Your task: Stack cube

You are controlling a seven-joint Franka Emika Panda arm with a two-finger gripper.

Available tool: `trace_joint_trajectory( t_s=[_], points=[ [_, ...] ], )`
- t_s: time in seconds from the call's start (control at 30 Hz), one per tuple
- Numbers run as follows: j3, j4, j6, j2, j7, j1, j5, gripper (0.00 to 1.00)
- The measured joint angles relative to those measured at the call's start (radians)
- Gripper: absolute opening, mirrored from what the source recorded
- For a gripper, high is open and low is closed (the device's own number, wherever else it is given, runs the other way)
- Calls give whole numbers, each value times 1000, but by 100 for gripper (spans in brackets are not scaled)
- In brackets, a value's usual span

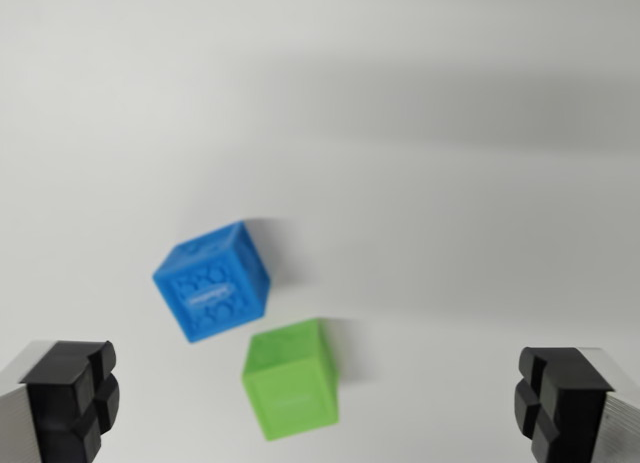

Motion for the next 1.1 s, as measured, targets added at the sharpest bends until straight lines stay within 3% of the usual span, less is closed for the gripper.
trace_joint_trajectory(
  t_s=[1.1],
  points=[
    [0,-324,274,-60,-154,0,5,100]
  ],
)
